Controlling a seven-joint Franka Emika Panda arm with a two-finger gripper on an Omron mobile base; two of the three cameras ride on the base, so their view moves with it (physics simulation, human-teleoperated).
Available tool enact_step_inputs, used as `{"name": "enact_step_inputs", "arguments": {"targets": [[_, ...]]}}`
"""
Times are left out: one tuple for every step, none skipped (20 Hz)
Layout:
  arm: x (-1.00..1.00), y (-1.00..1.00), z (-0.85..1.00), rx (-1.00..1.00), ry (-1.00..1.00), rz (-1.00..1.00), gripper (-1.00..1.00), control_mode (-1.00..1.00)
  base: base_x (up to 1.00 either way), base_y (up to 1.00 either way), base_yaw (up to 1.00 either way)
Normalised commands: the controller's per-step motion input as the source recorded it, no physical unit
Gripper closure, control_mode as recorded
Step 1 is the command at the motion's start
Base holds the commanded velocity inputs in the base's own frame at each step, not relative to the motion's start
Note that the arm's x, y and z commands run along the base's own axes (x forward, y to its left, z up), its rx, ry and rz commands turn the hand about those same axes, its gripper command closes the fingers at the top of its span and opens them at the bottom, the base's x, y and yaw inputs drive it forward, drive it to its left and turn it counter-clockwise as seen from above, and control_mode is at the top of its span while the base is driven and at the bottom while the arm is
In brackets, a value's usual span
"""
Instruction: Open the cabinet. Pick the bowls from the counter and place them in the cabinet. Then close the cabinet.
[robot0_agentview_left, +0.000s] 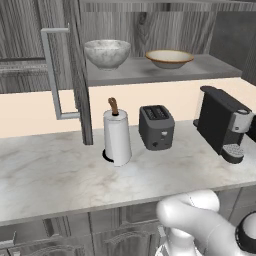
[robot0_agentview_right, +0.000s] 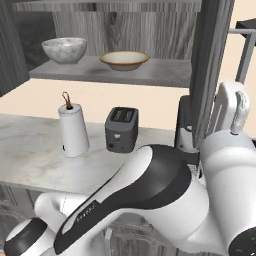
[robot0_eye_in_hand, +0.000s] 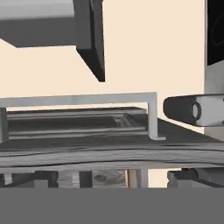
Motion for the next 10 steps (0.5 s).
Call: {"name": "enact_step_inputs", "arguments": {"targets": [[0.21,-0.34,-0.14,0.00,0.00,0.00,-1.00,-1.00,0.00,0.00,0.00],[0.18,-0.39,-0.11,0.00,0.00,0.00,-1.00,-1.00,0.00,0.00,0.00],[0.14,-0.41,-0.09,0.00,0.00,0.00,-1.00,-1.00,0.00,0.00,0.00],[0.14,-0.48,-0.08,0.00,0.00,0.00,-1.00,-1.00,0.00,0.00,0.00],[0.14,-0.44,-0.11,0.00,0.00,0.00,-1.00,-1.00,0.00,0.00,0.00],[0.16,-0.44,-0.10,0.00,0.00,0.00,-1.00,-1.00,0.00,0.00,0.00],[0.18,-0.39,-0.11,0.00,0.00,0.00,-1.00,-1.00,0.00,0.00,0.00],[0.23,-0.33,-0.11,0.00,0.00,0.00,-1.00,-1.00,0.00,0.00,0.00],[0.24,-0.27,-0.11,0.00,0.00,0.00,-1.00,-1.00,0.00,0.00,0.00],[0.28,-0.22,-0.11,0.00,0.00,0.00,-1.00,-1.00,0.00,0.00,0.00]]}}
